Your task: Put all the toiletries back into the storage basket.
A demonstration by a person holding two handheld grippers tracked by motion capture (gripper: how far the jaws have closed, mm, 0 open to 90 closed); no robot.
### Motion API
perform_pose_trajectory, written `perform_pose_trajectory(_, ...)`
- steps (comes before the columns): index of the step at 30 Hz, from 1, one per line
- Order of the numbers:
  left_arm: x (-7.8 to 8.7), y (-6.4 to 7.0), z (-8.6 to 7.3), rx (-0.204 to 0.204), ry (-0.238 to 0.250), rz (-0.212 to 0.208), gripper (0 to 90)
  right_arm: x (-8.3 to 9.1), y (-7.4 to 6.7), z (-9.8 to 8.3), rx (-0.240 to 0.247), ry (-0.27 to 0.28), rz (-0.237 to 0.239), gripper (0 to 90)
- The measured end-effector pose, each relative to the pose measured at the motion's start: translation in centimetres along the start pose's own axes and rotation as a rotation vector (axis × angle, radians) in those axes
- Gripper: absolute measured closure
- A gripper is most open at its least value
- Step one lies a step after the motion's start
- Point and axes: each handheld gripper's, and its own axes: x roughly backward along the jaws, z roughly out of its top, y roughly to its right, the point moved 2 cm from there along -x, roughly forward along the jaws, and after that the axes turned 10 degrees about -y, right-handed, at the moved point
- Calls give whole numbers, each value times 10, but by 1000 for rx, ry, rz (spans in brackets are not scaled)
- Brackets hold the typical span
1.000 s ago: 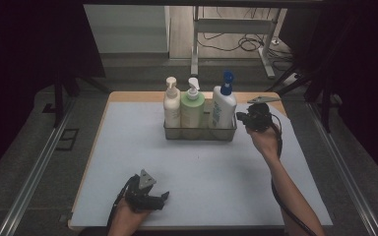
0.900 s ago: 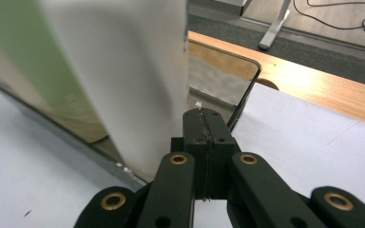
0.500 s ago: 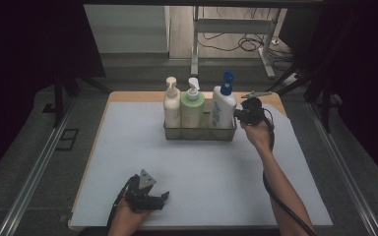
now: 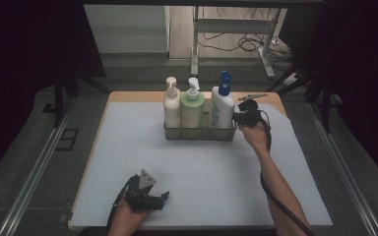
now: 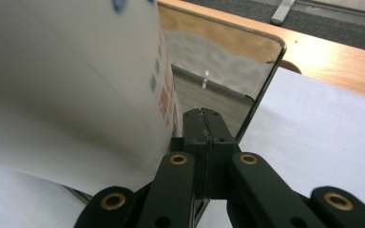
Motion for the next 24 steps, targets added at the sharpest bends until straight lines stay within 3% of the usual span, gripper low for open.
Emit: perform_pose_trajectory(24, 0, 0, 0, 0, 0, 0, 127, -14, -14, -3, 21, -36, 35, 896)
